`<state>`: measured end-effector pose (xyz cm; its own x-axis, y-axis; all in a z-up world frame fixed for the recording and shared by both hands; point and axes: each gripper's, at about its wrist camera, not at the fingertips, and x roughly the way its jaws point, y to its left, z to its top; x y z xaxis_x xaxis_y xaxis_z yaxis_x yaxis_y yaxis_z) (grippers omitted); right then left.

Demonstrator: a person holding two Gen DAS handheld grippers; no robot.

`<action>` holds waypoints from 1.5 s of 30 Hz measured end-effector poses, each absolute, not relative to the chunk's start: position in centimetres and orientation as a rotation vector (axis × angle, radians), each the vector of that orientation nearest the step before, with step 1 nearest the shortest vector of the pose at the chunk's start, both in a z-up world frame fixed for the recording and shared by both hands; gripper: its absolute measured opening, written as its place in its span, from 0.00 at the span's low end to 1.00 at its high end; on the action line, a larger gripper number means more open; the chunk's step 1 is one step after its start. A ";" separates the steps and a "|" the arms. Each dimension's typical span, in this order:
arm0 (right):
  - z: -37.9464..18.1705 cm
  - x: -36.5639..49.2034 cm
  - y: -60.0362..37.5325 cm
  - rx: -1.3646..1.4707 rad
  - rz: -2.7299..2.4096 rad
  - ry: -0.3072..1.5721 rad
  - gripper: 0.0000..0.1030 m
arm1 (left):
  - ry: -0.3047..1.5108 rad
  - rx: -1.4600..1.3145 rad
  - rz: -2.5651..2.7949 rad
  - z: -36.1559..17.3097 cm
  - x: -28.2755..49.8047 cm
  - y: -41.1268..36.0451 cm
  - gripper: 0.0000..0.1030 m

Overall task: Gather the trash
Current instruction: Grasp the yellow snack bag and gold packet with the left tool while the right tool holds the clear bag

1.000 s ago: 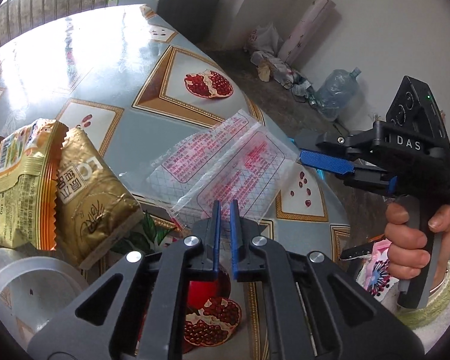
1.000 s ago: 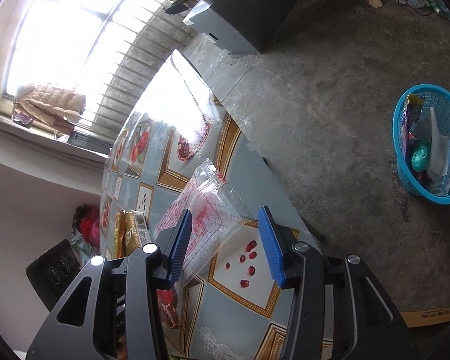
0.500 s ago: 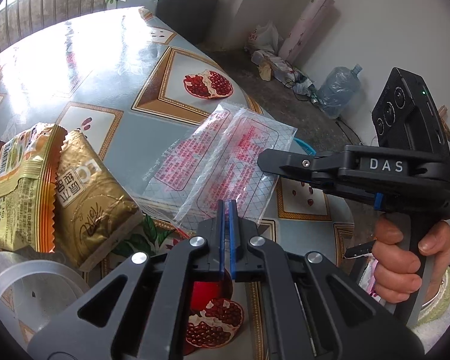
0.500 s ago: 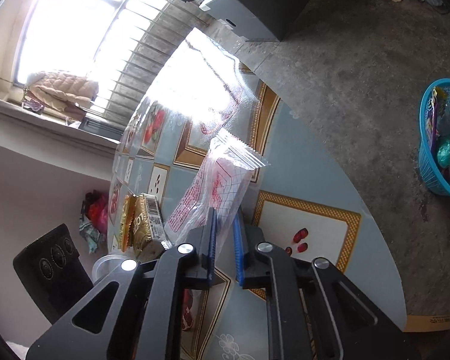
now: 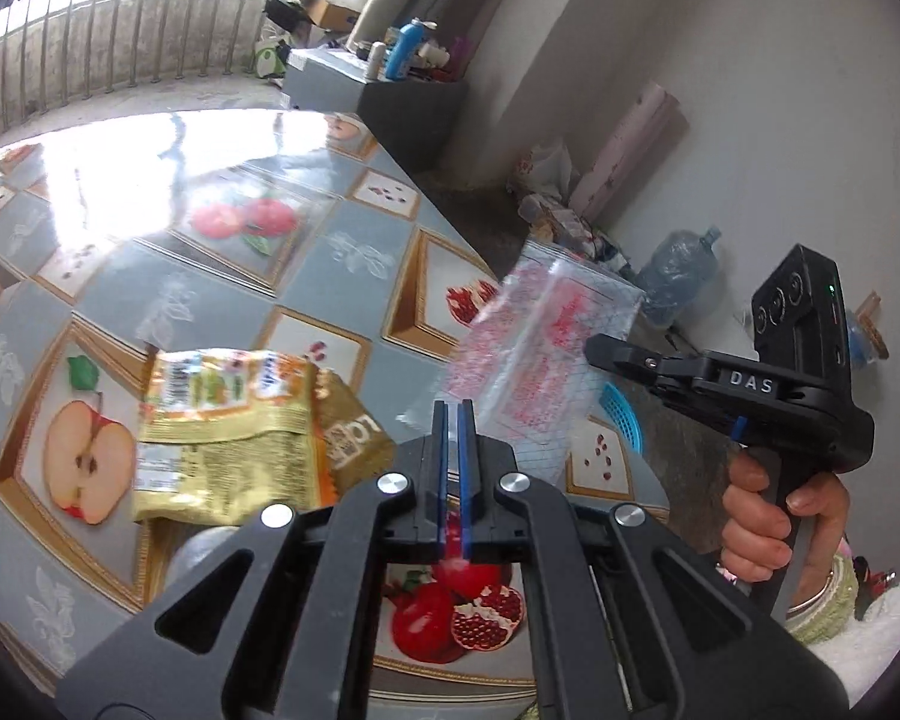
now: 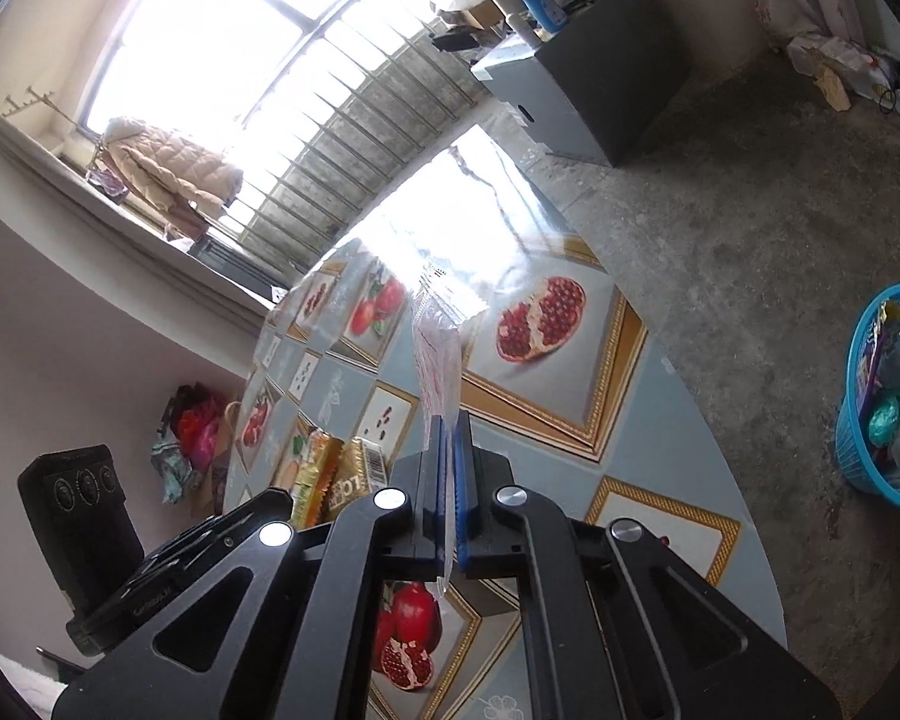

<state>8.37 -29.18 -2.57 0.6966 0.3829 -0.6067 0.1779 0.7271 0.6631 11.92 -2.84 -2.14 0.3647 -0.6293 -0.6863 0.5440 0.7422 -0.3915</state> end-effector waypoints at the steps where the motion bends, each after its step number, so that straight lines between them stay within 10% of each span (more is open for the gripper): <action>1: -2.1 8.5 -29.2 0.775 0.139 0.796 0.02 | 0.921 -0.114 -0.731 -1.8 12.3 -1.8 0.02; 6: -0.3 9.3 -28.6 0.819 0.240 0.741 0.02 | 0.923 -0.121 -0.608 -1.8 13.9 2.4 0.03; 11: -0.7 10.4 -26.5 0.822 0.303 0.779 0.02 | 0.967 -0.127 -0.531 -2.7 15.0 4.2 0.23; 45: -4.4 13.1 -21.3 0.688 0.247 0.929 0.03 | 1.253 -0.601 -0.502 -10.0 18.0 10.1 0.33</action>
<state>13.13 -21.32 -4.44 0.5894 0.4777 -0.6515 0.0906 0.7623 0.6409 17.96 10.07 -10.00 0.2432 -0.6511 -0.7189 0.0254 0.7452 -0.6664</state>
